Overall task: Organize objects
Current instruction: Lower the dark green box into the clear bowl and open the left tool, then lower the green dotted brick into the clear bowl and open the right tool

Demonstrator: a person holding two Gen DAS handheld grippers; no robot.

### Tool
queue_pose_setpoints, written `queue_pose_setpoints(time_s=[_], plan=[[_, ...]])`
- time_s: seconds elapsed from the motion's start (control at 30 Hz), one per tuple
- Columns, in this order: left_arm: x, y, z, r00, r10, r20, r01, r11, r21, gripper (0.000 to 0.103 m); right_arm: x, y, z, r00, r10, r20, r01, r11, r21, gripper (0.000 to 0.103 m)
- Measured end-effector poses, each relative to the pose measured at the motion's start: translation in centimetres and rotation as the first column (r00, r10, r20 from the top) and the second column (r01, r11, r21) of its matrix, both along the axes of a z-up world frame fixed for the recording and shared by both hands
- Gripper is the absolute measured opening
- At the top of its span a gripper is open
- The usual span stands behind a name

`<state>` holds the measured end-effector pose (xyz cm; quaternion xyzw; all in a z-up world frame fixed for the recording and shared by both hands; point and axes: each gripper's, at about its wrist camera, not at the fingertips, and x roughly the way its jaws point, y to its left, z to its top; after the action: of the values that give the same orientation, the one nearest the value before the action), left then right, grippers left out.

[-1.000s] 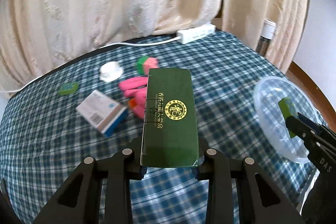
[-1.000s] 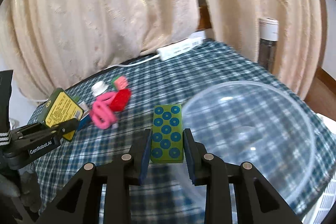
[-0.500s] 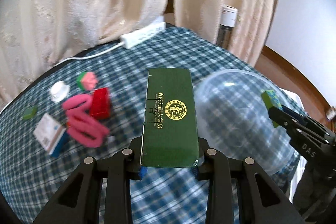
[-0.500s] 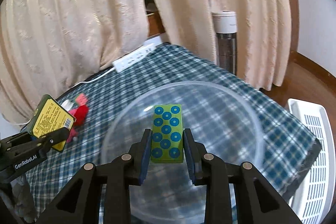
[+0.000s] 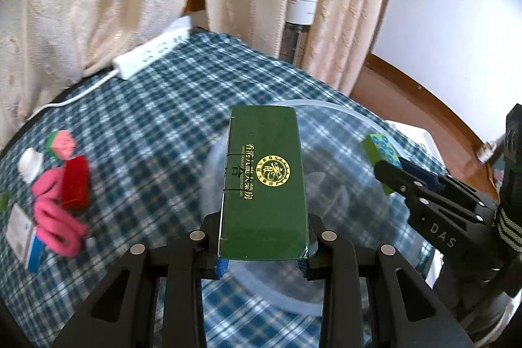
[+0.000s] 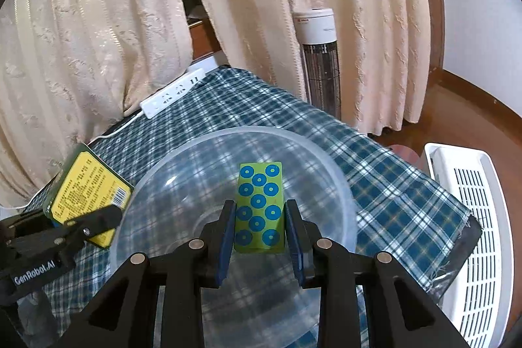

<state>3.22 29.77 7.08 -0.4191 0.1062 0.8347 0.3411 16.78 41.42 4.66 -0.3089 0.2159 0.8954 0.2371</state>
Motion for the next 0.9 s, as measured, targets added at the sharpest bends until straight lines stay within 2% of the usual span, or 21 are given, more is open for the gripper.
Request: queue_pose_setpoints(time_s=[0.07,0.13,0.2,0.23,0.37,0.63,0.9], plan=[[-0.2,0.5,-0.1,1.000,-0.011,0.014,0.011,1.000,0.014,0.034,0.0,0.3,-0.1,1.000,-0.005,0.003,0.005,1.000,-0.001,0.031],[-0.3,0.8,-0.1,1.000,-0.018,0.023,0.017,0.999,0.032,0.039,0.0,0.6,-0.2,1.000,-0.009,0.007,0.009,1.000,-0.002,0.031],[-0.5,0.7,0.1,1.000,-0.007,0.015,0.006,0.999,0.046,0.054,0.0,0.7,-0.3,1.000,-0.012,0.009,0.012,1.000,-0.003,0.031],[-0.5,0.6,0.1,1.000,0.001,0.007,-0.001,0.999,0.047,0.055,0.0,0.8,-0.3,1.000,-0.013,0.009,0.013,1.000,-0.003,0.032],[-0.7,-0.1,0.3,0.999,0.037,-0.019,-0.036,0.999,0.033,0.056,-0.1,1.0,-0.2,1.000,-0.016,0.008,0.016,1.000,-0.006,0.032],[-1.2,-1.0,0.0,0.985,0.121,-0.124,-0.126,0.991,-0.036,0.056,-0.3,0.3,0.0,1.000,-0.004,0.006,0.004,1.000,-0.003,0.032],[-2.4,-1.4,-0.6,0.983,0.148,-0.113,-0.155,0.987,-0.053,0.056,-0.5,0.0,0.2,1.000,0.000,0.006,0.000,1.000,0.000,0.032]])
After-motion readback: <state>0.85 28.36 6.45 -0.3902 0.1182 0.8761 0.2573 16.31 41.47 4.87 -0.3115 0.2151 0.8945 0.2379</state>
